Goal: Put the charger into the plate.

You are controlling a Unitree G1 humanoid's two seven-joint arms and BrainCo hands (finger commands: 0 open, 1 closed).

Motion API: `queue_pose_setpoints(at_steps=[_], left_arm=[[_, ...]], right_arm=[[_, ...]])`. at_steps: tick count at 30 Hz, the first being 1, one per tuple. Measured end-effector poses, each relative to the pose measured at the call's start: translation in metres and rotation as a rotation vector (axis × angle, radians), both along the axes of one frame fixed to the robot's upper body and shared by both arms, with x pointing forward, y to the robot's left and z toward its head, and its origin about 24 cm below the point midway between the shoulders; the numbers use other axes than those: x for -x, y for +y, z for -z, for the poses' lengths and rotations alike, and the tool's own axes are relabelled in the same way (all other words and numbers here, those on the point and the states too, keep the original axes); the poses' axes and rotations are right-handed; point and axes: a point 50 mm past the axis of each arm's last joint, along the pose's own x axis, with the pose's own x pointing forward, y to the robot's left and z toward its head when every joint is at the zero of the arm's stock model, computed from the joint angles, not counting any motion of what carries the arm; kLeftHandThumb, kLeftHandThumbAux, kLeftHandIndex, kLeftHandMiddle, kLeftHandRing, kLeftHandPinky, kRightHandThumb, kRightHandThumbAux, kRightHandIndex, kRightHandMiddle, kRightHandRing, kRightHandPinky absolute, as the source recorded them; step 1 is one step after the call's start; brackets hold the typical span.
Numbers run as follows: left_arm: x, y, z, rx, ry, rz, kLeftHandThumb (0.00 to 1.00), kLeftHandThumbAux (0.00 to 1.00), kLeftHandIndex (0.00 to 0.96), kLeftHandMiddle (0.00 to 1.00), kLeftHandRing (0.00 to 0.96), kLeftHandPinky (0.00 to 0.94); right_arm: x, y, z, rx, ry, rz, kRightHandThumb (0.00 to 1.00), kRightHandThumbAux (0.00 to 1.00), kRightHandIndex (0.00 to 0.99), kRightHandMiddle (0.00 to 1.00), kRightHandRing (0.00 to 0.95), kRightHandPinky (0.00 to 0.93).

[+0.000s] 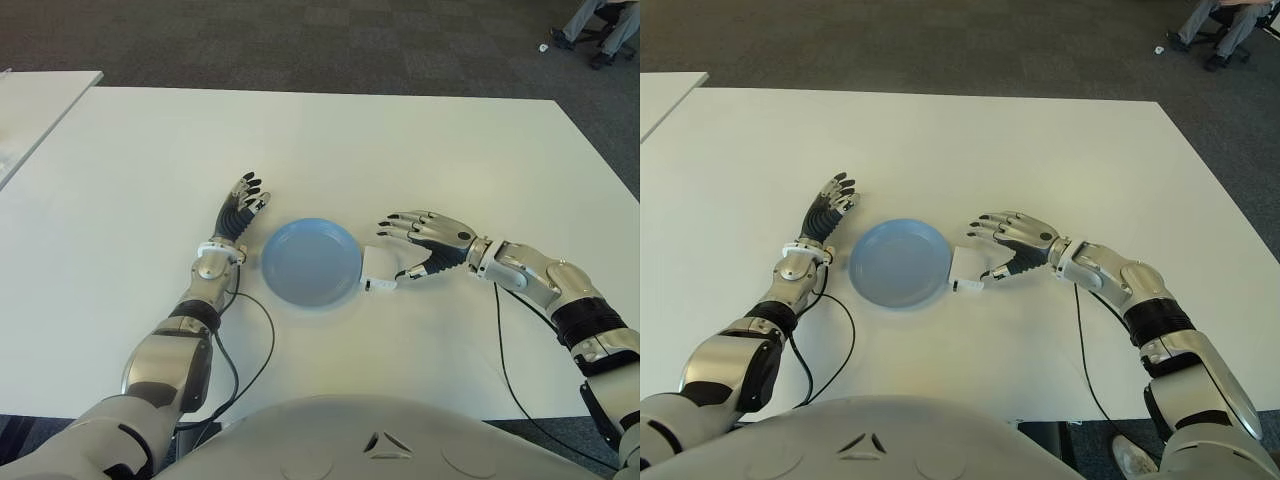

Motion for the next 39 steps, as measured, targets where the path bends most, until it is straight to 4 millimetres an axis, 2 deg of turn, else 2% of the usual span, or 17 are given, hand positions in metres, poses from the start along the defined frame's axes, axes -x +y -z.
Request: queue_pose_setpoints(at_steps=[19,39], left_arm=[[0.001,-0.001,0.0,0.004,-0.007,0.002,0.0,0.448,0.026,0.157,0.149,0.142],[-0.001,-0.002,-0.001,0.005,-0.011,0.004,0.0,0.485,0.021,0.155,0.143,0.11]], right_arm=[[0.009,0.003,0.002,-0.023,-0.009,0.085,0.222,0.109,0.0,0.0,0.0,0.0],[0.026,0.005,0.003,-0.086,-0.011,0.194,0.237,0.109,0.0,0.0,0.0,0.0]])
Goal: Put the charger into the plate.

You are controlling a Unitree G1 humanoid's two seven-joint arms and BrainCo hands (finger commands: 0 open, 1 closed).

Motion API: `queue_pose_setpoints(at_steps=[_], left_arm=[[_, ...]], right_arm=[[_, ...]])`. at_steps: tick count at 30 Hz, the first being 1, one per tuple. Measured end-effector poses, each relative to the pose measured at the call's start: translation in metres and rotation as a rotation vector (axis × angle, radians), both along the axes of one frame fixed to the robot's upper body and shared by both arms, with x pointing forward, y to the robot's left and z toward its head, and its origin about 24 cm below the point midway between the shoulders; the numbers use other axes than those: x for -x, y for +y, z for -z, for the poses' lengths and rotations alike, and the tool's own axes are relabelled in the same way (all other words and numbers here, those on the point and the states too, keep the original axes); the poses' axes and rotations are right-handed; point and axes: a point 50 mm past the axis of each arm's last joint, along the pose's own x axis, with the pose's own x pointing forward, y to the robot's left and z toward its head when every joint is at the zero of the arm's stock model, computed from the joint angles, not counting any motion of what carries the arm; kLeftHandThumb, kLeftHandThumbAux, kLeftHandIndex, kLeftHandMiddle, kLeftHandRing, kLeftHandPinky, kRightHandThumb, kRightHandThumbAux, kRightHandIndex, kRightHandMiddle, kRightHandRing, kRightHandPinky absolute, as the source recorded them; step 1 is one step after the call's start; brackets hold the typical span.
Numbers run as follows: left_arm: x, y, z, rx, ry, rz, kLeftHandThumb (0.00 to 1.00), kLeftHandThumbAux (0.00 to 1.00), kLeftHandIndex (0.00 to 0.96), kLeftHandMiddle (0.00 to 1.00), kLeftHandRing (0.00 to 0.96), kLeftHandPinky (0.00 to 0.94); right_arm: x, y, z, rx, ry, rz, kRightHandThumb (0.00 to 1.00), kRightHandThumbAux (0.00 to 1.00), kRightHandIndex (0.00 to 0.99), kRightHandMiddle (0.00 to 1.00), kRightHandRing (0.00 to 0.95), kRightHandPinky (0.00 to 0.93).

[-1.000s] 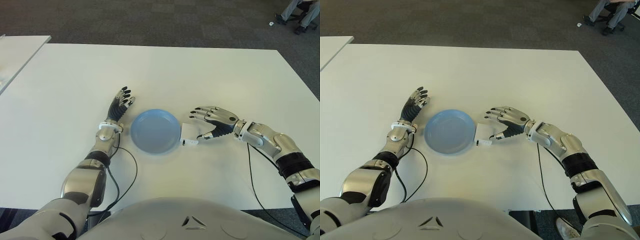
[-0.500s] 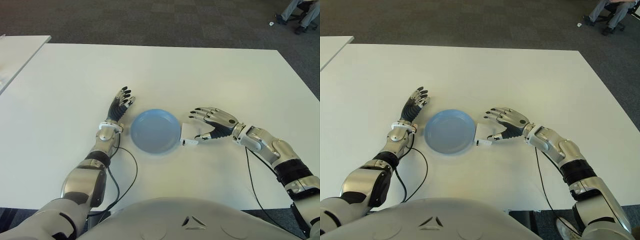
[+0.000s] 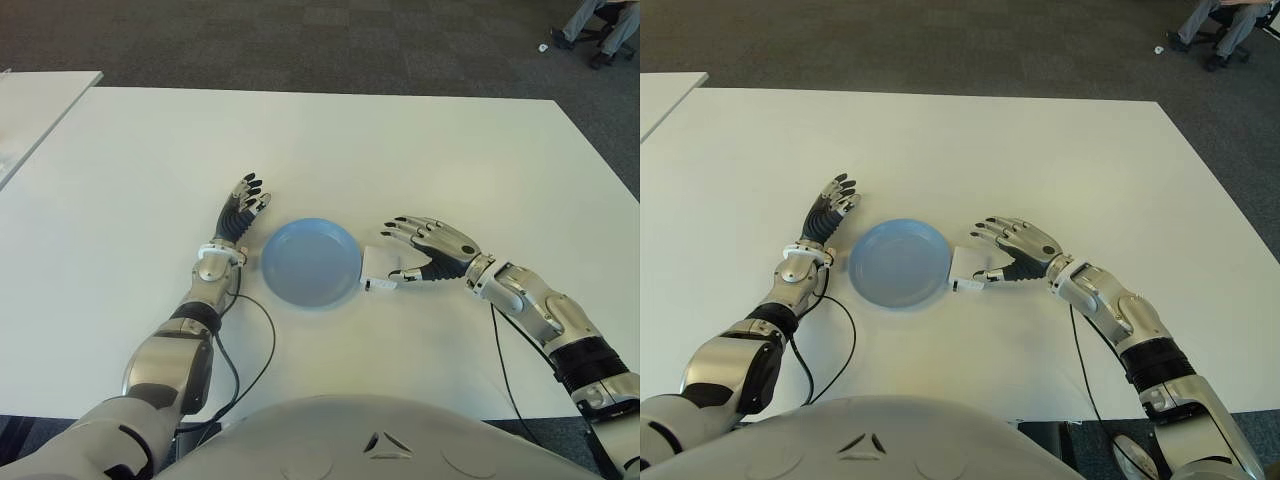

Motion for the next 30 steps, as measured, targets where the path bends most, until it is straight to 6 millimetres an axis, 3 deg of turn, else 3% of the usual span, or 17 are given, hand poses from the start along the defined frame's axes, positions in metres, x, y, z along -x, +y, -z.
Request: queue_pose_setpoints(at_steps=[30], left_arm=[[0.0,-0.001,0.0,0.001,0.001,0.001,0.0,0.466,0.023,0.163,0.145,0.113]], right_arm=[[0.017,0.007,0.009,-0.078,0.04,0.105,0.266,0.095,0.0,0.0,0.0,0.0]])
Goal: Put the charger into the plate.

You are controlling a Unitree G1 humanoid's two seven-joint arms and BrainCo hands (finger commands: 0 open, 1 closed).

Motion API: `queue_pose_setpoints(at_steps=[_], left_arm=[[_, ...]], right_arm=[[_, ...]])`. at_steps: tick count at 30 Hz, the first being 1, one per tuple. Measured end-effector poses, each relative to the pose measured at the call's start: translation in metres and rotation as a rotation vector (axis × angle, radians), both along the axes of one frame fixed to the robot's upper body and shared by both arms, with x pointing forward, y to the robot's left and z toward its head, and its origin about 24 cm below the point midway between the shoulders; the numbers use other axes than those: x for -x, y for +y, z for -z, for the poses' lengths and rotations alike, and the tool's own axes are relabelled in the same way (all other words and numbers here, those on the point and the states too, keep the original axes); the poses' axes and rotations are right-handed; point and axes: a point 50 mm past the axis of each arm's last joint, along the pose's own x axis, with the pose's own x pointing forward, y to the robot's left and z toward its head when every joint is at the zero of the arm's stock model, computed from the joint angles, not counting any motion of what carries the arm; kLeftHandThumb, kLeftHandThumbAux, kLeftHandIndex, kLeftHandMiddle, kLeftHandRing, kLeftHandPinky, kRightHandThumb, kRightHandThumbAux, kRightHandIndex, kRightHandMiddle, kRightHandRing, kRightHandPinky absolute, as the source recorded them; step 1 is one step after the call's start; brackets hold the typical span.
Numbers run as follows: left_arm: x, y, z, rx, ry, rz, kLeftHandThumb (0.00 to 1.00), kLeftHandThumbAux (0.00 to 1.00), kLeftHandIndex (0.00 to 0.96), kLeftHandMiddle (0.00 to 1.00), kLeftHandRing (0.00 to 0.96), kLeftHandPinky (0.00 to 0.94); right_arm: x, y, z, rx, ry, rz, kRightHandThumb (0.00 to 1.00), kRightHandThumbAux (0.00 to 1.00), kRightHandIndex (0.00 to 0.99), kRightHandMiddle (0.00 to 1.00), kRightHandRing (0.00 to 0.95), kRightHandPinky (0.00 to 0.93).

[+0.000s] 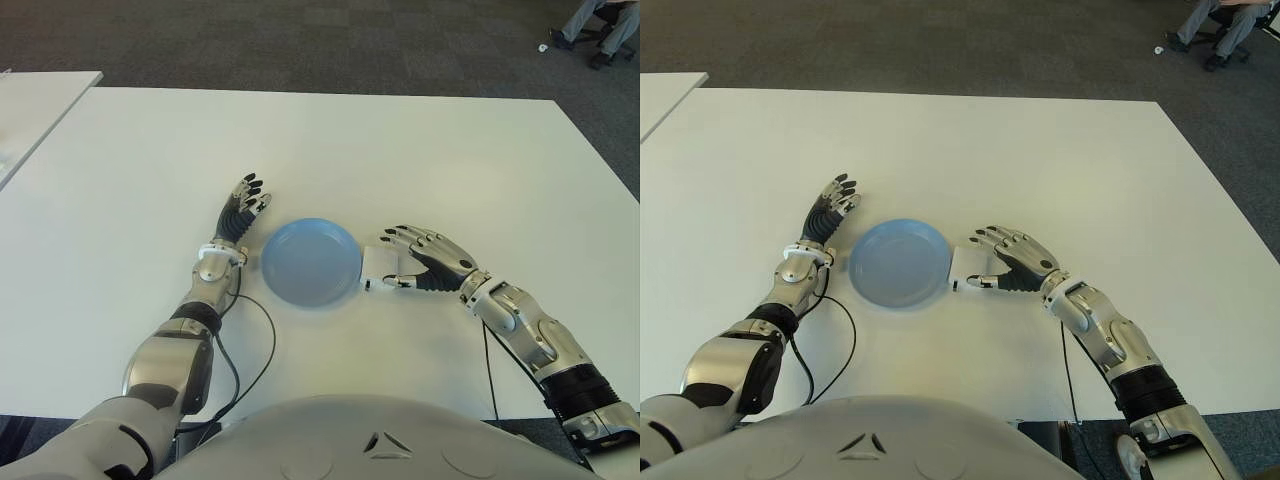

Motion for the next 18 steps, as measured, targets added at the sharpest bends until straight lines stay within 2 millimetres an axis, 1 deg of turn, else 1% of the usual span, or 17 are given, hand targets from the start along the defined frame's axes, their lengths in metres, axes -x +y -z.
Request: queue_pose_setpoints(at_steps=[18], left_arm=[[-0.0001,-0.0001,0.0,0.0,0.0,0.0,0.0,0.493,0.03,0.158,0.138,0.1]], right_arm=[[0.0028,0.0014,0.0098,0.017,-0.011,0.032,0.235,0.095,0.0,0.0,0.0,0.0]])
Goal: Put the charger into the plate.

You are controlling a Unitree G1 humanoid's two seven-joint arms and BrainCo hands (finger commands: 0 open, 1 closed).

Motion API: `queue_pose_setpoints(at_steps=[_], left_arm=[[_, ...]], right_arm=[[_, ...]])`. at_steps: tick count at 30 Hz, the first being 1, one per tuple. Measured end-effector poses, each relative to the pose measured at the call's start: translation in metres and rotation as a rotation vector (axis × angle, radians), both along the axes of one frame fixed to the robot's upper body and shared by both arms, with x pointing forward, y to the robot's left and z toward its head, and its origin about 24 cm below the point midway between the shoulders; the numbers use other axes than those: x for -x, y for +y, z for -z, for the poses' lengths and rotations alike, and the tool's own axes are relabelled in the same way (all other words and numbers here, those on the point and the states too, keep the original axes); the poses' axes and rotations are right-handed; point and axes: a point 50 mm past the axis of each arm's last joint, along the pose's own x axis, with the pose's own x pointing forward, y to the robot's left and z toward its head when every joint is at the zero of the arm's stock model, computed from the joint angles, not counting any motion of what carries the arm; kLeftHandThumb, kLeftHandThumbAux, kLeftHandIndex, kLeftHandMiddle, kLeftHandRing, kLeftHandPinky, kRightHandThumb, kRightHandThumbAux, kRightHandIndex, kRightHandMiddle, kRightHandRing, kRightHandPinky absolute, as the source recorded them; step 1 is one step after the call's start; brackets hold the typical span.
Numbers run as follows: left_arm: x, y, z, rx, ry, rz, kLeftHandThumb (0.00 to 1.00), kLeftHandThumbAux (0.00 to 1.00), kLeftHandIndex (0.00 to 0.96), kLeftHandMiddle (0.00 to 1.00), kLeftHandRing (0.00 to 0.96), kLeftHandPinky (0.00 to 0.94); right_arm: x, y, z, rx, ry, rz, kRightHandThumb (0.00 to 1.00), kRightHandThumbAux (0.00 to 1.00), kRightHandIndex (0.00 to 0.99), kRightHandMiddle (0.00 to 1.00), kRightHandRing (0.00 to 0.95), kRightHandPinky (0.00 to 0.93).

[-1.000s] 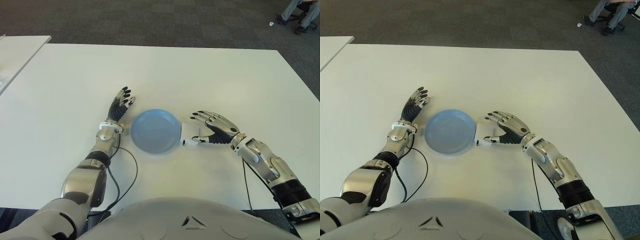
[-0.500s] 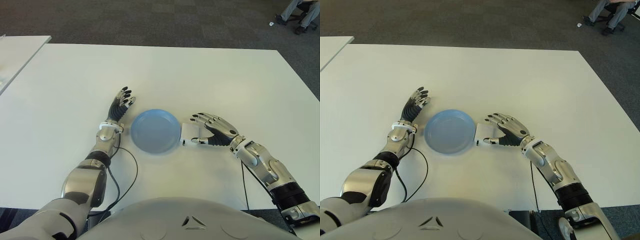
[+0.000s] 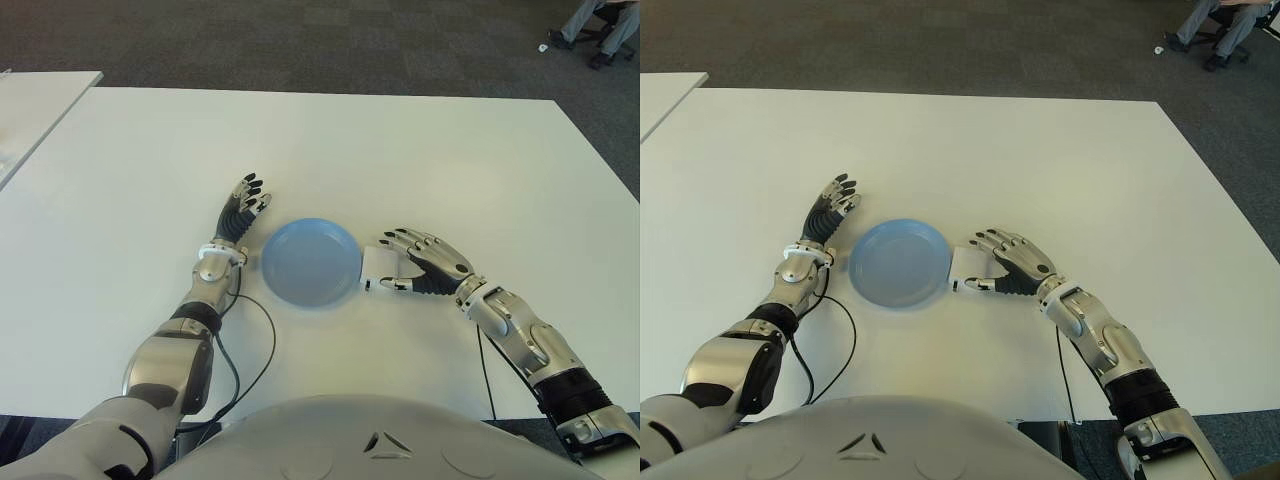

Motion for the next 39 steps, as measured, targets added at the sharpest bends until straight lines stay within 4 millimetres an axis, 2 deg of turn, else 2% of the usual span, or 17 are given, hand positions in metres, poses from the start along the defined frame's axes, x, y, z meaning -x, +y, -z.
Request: queue_pose_setpoints(at_steps=[18,39], left_arm=[[0.002,-0.001,0.001,0.002,-0.002,0.0,0.0,0.493,0.018,0.163,0.145,0.112],[0.005,-0.001,0.004,0.008,0.001,-0.005,0.0,0.506,0.02,0.152,0.143,0.117]], right_arm=[[-0.004,-0.003,0.023,0.055,0.0,0.03,0.236,0.101,0.0,0.0,0.0,0.0],[-0.006,-0.002,0.032,0.091,-0.07,0.003,0.21,0.117,0.0,0.0,0.0,0.0]])
